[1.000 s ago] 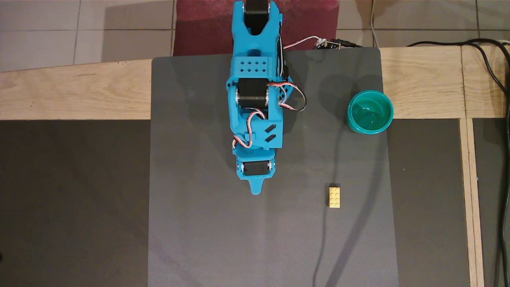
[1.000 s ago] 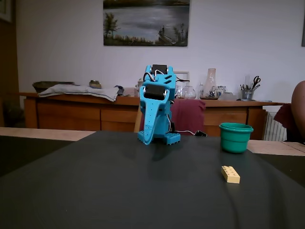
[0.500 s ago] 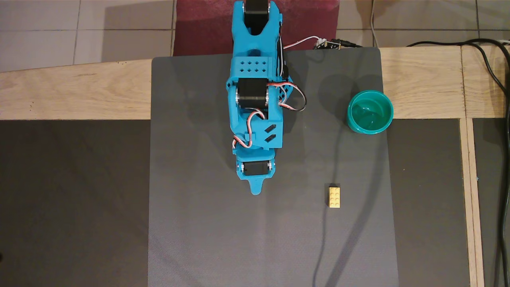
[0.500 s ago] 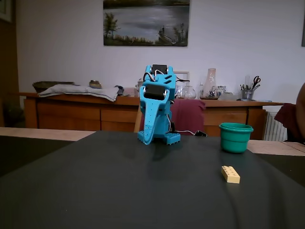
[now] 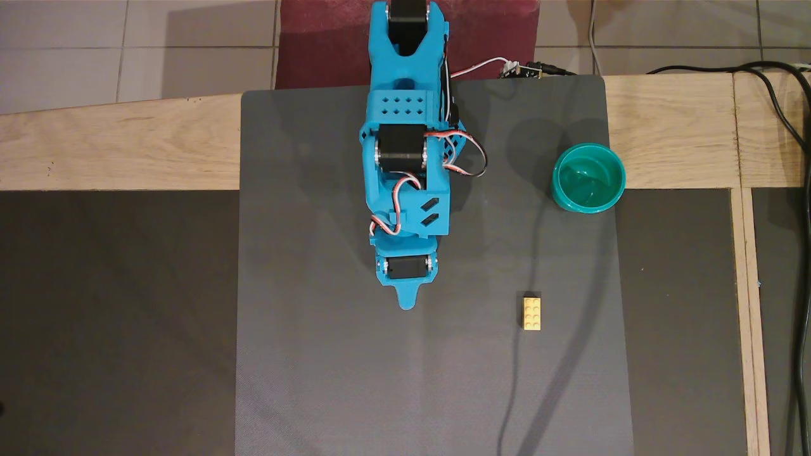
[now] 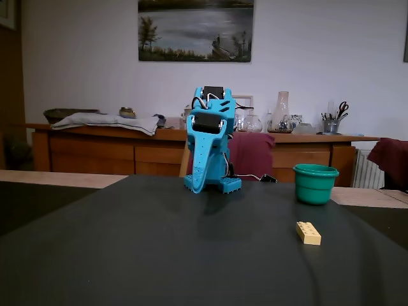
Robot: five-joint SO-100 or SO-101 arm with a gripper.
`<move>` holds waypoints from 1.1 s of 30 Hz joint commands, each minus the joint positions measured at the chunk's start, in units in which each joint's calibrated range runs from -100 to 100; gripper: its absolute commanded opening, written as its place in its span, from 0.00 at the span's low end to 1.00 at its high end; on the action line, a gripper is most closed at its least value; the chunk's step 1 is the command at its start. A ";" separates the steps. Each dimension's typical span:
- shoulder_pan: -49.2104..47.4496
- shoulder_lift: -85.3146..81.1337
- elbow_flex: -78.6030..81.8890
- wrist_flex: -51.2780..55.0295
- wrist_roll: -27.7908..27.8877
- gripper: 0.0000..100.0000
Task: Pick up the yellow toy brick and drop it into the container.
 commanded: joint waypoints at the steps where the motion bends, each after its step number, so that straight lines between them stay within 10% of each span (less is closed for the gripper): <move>1: -0.06 -0.36 0.11 -0.64 0.18 0.00; 19: -14.37 1.83 -22.01 10.11 12.83 0.00; 33: -24.66 48.03 -44.66 9.49 14.50 0.00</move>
